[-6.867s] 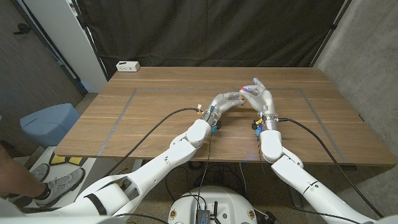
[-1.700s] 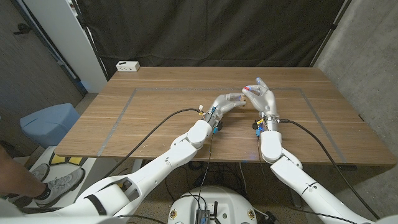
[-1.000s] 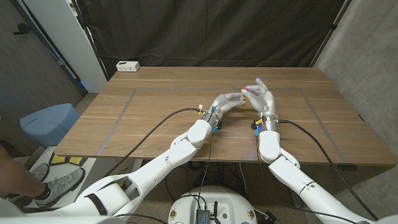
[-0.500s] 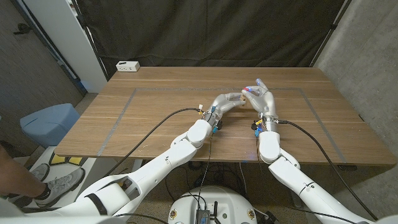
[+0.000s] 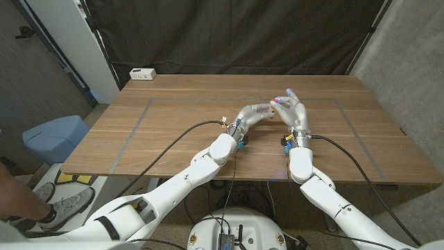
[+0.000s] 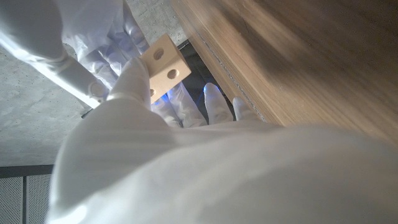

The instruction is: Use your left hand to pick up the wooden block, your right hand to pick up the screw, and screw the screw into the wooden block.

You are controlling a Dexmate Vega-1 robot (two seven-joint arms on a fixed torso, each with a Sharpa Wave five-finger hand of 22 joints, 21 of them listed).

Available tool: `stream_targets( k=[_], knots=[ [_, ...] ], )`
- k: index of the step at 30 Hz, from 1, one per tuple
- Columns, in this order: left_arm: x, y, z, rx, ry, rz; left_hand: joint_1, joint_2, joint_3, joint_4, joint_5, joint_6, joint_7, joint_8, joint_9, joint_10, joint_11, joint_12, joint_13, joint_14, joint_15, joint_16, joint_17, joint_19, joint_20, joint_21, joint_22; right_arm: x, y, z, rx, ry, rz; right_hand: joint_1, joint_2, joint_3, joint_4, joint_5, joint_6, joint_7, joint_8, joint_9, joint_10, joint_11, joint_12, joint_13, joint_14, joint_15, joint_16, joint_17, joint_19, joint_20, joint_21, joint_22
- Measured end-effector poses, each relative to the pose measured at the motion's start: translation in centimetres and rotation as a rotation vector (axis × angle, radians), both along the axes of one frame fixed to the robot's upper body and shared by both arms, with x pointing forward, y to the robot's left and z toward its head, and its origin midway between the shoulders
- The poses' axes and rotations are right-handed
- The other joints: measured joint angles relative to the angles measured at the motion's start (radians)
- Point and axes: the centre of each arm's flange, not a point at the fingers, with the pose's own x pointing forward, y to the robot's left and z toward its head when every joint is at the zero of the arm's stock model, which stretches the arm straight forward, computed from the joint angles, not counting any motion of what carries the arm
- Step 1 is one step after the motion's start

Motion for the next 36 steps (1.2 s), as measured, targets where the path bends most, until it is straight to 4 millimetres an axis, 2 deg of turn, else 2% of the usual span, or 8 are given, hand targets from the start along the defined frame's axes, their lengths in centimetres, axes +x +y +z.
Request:
stream_targets(
  k=[36],
  knots=[
    [-0.51, 0.18, -0.16, -0.003, -0.010, 0.003, 0.000, 0.006, -0.001, -0.001, -0.003, 0.000, 0.000, 0.000, 0.000, 0.003, -0.003, 0.000, 0.007, 0.000, 0.000, 0.000, 0.000, 0.000, 0.000, 0.000, 0.000, -0.53, 0.12, -0.30, -0.005, -0.002, -0.003, 0.000, 0.000, 0.000, 0.000, 0.000, -0.002, 0.002, 0.007, 0.003, 0.000, 0.000, 0.000, 0.000, 0.000, 0.000, 0.000, 0.000, 0.000, 0.000, 0.000, 0.000]
  ],
)
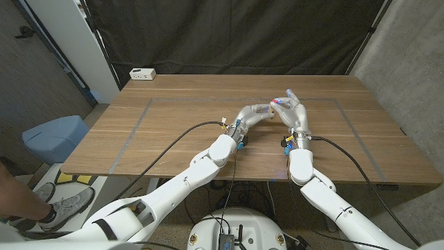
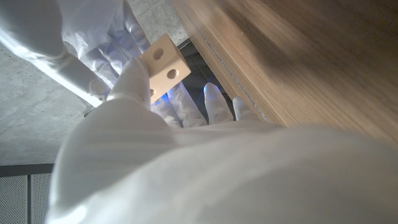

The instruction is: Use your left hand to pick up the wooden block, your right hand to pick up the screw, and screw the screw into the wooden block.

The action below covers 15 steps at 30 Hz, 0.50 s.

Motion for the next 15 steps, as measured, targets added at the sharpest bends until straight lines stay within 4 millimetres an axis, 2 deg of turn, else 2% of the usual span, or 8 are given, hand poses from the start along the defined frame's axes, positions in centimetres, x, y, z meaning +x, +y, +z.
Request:
stream_targets(
  k=[15],
  knots=[
    [-0.03, 0.08, 0.03, -0.001, 0.000, -0.001, 0.000, 0.000, 0.000, 0.000, 0.003, 0.000, 0.000, 0.000, -0.001, 0.000, 0.000, 0.000, -0.002, 0.012, -0.002, 0.000, 0.000, 0.000, 0.000, 0.000, 0.000, 0.02, 0.12, -0.15, -0.004, 0.005, 0.000, 0.000, 0.000, -0.001, -0.001, -0.001, 0.000, 0.000, 0.000, -0.003, 0.000, 0.000, 0.000, 0.000, 0.000, 0.000, 0.000, 0.000, 0.000, 0.000, 0.000, 0.000]
  ],
)
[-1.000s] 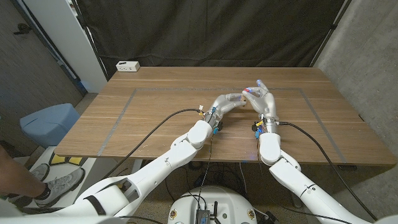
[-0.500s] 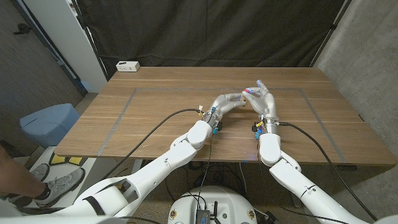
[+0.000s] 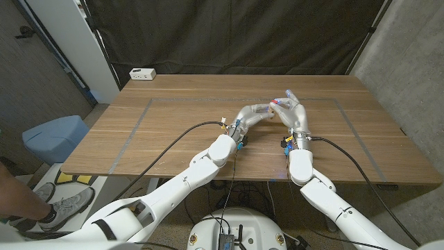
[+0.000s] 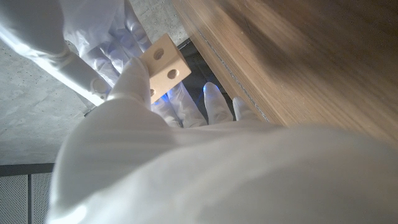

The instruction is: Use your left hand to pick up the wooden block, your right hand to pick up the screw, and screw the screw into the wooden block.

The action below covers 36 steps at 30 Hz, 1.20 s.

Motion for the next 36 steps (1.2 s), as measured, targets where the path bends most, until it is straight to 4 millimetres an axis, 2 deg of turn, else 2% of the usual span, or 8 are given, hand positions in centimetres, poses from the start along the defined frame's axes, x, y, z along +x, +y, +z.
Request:
stream_targets(
  k=[11, 21, 29, 36],
  knots=[
    [0.15, 0.03, -0.05, 0.000, 0.005, 0.001, 0.000, 0.000, 0.000, 0.000, 0.000, 0.000, 0.000, 0.000, 0.000, 0.000, 0.000, 0.000, 0.001, 0.000, 0.000, 0.000, 0.000, 0.000, 0.000, 0.000, 0.000, 0.18, 0.05, -0.12, -0.004, 0.007, 0.000, 0.000, 0.000, 0.000, 0.000, 0.000, -0.002, 0.002, 0.000, -0.002, 0.000, 0.000, 0.000, 0.000, 0.000, 0.000, 0.000, 0.000, 0.000, 0.000, 0.000, 0.000],
    [0.37, 0.03, 0.02, -0.001, 0.010, 0.002, -0.002, 0.001, 0.000, 0.000, 0.000, 0.000, 0.000, 0.000, 0.001, -0.001, 0.001, -0.001, 0.001, 0.000, 0.000, 0.000, -0.002, 0.000, 0.000, 0.000, 0.000, 0.41, 0.05, -0.22, -0.007, 0.018, 0.004, -0.002, -0.002, 0.000, 0.000, -0.002, -0.014, -0.011, -0.002, -0.005, -0.005, 0.005, 0.000, 0.000, 0.000, 0.000, 0.000, 0.000, 0.000, 0.000, 0.000, 0.000],
    [0.52, -0.01, 0.17, -0.002, 0.011, 0.003, -0.002, 0.001, 0.000, 0.000, 0.000, 0.000, 0.000, 0.000, 0.001, -0.002, 0.002, -0.003, 0.001, 0.000, 0.000, 0.000, -0.002, 0.000, 0.000, 0.000, 0.000, 0.61, 0.00, -0.25, -0.012, 0.025, 0.009, -0.010, -0.001, -0.004, 0.004, -0.002, -0.036, -0.011, -0.017, -0.013, -0.019, 0.011, -0.004, 0.000, -0.004, 0.004, -0.008, 0.000, -0.007, 0.000, 0.000, 0.000],
    [0.69, -0.02, 0.22, -0.001, 0.014, 0.004, -0.002, 0.001, 0.000, 0.000, -0.001, 0.000, 0.000, 0.000, 0.000, -0.002, 0.002, -0.003, 0.004, 0.000, 0.000, 0.000, -0.002, 0.000, 0.000, 0.000, 0.000, 0.74, -0.05, -0.22, -0.015, 0.029, 0.014, -0.024, -0.016, -0.008, 0.008, -0.002, -0.059, -0.017, -0.027, -0.022, -0.032, 0.018, -0.008, 0.000, -0.013, 0.005, -0.008, 0.005, -0.018, 0.000, 0.000, 0.000]
  ],
)
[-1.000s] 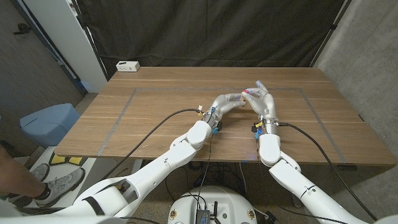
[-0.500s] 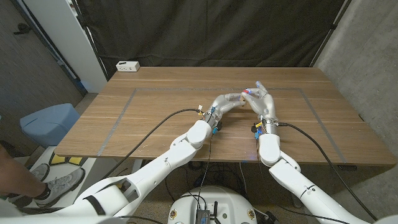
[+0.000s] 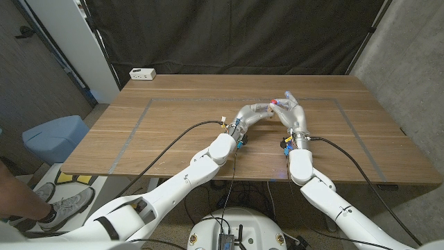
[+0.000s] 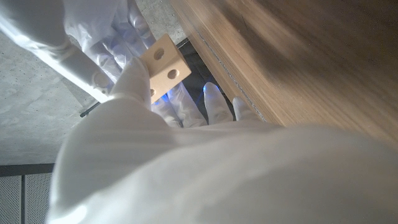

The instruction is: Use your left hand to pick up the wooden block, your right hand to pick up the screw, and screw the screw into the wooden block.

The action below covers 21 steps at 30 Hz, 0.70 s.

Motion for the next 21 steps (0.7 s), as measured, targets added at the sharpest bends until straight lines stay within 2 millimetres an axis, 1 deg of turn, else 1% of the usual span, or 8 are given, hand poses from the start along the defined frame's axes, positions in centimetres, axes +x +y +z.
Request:
stream_targets(
  k=[3, 5, 7, 9, 11, 14, 17, 21],
  knots=[
    [0.04, -0.03, 0.00, 0.001, 0.001, 0.000, 0.000, 0.000, 0.000, 0.000, -0.001, 0.000, 0.000, 0.000, 0.000, 0.000, 0.000, 0.000, 0.001, 0.000, 0.000, 0.000, 0.000, 0.000, 0.000, 0.000, 0.000, 0.03, -0.03, 0.01, -0.002, 0.000, 0.002, -0.011, -0.003, -0.004, 0.004, 0.000, -0.014, -0.006, -0.009, -0.004, -0.009, 0.009, 0.000, 0.000, -0.009, -0.002, 0.000, 0.000, 0.000, 0.000, -0.004, 0.002],
    [0.05, -0.07, 0.03, 0.001, 0.001, 0.000, 0.000, 0.000, 0.000, 0.000, -0.003, 0.000, 0.000, 0.000, 0.000, 0.000, 0.000, 0.000, 0.001, 0.000, 0.000, 0.000, 0.000, 0.000, 0.000, 0.000, 0.000, 0.04, -0.04, 0.04, -0.003, -0.001, 0.006, -0.020, -0.012, -0.007, 0.007, 0.000, -0.027, -0.005, -0.018, -0.005, -0.016, 0.015, 0.000, 0.000, -0.014, -0.004, -0.004, 0.000, -0.009, 0.002, -0.004, 0.002],
    [0.06, -0.07, 0.04, 0.001, 0.001, -0.001, 0.000, 0.000, 0.000, 0.000, -0.003, 0.000, 0.000, 0.000, 0.000, 0.000, 0.000, -0.001, 0.001, 0.000, 0.000, 0.000, 0.000, 0.000, 0.000, 0.000, 0.000, 0.06, -0.08, 0.05, -0.005, -0.001, 0.006, -0.027, -0.011, -0.008, 0.008, 0.000, -0.034, -0.006, -0.023, -0.008, -0.024, 0.012, 0.000, 0.000, -0.016, -0.005, -0.007, 0.000, -0.011, 0.000, -0.004, 0.002],
    [0.07, -0.10, 0.06, 0.001, 0.001, -0.001, 0.000, 0.000, 0.000, 0.000, -0.003, 0.000, 0.000, 0.000, 0.000, 0.000, 0.000, -0.002, 0.001, 0.000, 0.000, 0.000, 0.000, 0.000, 0.000, 0.000, 0.000, 0.07, -0.07, 0.07, -0.007, -0.001, 0.013, -0.032, -0.016, -0.011, 0.011, 0.000, -0.047, -0.007, -0.027, -0.009, -0.031, 0.020, 0.000, 0.000, -0.021, 0.000, -0.008, 0.000, -0.015, 0.004, -0.004, 0.002],
    [0.08, -0.13, 0.06, 0.002, 0.001, -0.001, 0.000, 0.000, 0.000, 0.000, -0.003, 0.000, 0.000, 0.000, 0.000, 0.000, 0.000, -0.002, 0.001, 0.000, 0.000, 0.000, 0.000, 0.000, 0.000, 0.000, 0.000, 0.09, -0.09, 0.05, -0.009, 0.000, 0.018, -0.038, -0.021, -0.015, 0.010, 0.000, -0.051, -0.009, -0.031, -0.009, -0.034, 0.017, 0.000, 0.000, -0.026, -0.005, -0.008, 0.000, -0.021, 0.000, -0.004, 0.002],
    [0.10, -0.14, 0.06, 0.003, 0.002, 0.000, 0.000, 0.000, 0.000, 0.000, 0.004, 0.000, 0.000, 0.000, 0.000, -0.001, 0.001, -0.002, 0.001, 0.000, 0.000, -0.004, 0.000, 0.000, 0.000, 0.000, 0.000, 0.14, -0.12, 0.06, -0.012, 0.002, 0.024, -0.050, -0.026, -0.018, 0.013, 0.000, -0.066, -0.009, -0.034, -0.014, -0.047, 0.025, -0.004, 0.000, -0.034, -0.002, -0.008, 0.000, -0.030, 0.002, -0.004, 0.002],
    [0.12, -0.13, 0.04, 0.003, 0.004, 0.000, 0.000, 0.000, 0.000, 0.000, 0.004, 0.000, 0.000, 0.000, 0.000, -0.001, 0.001, -0.004, 0.001, 0.000, 0.000, -0.004, 0.000, 0.000, 0.000, 0.000, 0.000, 0.19, -0.21, 0.07, -0.015, 0.002, 0.023, -0.059, -0.025, -0.022, 0.017, 0.000, -0.080, -0.009, -0.045, -0.014, -0.059, 0.023, -0.004, 0.000, -0.040, 0.000, -0.008, 0.000, -0.038, 0.002, -0.004, 0.002],
    [0.16, -0.21, 0.08, 0.003, 0.006, 0.000, 0.000, 0.000, 0.000, 0.000, 0.004, 0.000, 0.000, 0.000, 0.000, -0.001, 0.001, -0.004, 0.001, 0.000, 0.000, -0.004, 0.000, 0.000, 0.000, 0.000, 0.000, 0.25, -0.17, 0.07, -0.018, 0.004, 0.038, -0.069, -0.027, -0.024, 0.018, 0.000, -0.095, -0.011, -0.049, -0.018, -0.068, 0.032, -0.004, 0.000, -0.049, -0.003, -0.015, 0.000, -0.045, 0.002, -0.004, 0.002]
  ],
)
